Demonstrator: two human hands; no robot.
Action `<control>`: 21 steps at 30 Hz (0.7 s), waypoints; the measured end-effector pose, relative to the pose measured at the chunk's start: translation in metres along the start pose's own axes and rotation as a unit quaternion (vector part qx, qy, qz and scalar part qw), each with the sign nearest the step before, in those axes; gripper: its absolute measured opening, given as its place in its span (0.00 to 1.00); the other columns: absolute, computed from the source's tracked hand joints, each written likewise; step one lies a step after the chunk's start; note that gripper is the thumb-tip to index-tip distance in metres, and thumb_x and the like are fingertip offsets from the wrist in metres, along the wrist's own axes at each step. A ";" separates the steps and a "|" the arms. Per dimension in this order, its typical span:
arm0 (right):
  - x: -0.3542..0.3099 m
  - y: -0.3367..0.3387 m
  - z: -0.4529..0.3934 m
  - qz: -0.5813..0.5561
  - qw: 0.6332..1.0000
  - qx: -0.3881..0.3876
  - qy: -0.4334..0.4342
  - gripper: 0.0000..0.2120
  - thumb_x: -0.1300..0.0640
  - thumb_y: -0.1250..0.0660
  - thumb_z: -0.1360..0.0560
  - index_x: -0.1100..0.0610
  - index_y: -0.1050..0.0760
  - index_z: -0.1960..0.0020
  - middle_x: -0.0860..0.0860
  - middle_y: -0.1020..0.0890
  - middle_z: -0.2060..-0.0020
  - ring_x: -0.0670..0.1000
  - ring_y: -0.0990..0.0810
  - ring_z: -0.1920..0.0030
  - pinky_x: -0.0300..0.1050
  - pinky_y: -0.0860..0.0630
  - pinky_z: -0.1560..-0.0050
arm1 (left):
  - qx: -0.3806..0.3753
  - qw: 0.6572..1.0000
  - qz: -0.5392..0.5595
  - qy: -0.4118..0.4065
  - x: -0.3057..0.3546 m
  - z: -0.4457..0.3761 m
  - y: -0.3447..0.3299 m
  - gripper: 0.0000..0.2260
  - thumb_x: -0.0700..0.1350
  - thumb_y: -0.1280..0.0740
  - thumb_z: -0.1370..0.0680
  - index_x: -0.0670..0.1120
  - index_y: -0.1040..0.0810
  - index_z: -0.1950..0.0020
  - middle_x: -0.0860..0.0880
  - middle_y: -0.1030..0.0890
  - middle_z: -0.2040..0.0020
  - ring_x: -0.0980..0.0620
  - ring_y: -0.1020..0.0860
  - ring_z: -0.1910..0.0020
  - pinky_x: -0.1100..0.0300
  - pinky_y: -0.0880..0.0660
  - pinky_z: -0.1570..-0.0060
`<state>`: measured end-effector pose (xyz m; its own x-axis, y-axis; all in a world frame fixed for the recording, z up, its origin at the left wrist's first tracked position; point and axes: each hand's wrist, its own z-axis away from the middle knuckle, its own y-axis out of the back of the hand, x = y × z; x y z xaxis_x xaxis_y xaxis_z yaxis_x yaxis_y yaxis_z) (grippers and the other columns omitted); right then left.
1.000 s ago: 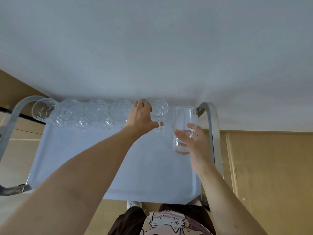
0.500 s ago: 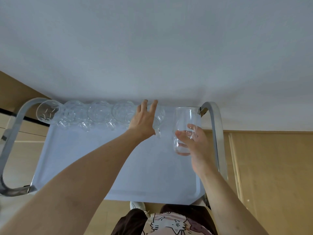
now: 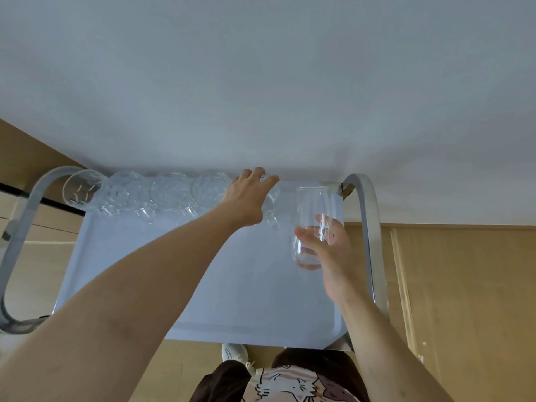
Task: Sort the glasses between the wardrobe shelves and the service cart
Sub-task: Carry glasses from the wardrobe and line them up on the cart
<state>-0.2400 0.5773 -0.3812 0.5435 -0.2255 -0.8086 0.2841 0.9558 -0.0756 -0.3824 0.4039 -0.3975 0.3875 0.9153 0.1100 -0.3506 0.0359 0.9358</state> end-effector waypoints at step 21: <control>-0.004 -0.018 0.010 0.009 0.999 -0.018 0.034 0.39 0.38 0.18 0.44 0.44 0.27 0.37 0.50 0.18 0.44 0.54 0.15 0.47 0.45 0.20 0.56 | 0.058 0.995 0.075 0.020 -0.018 0.035 0.011 0.44 0.52 0.26 0.27 0.54 0.47 0.18 0.46 0.44 0.19 0.43 0.48 0.20 0.46 0.47 0.23</control>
<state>-0.2396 0.5588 -0.3704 0.4931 -0.1960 -0.8476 0.2451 0.9661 -0.0808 -0.3635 0.3741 -0.3771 0.3035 0.9221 0.2400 -0.3004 -0.1464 0.9425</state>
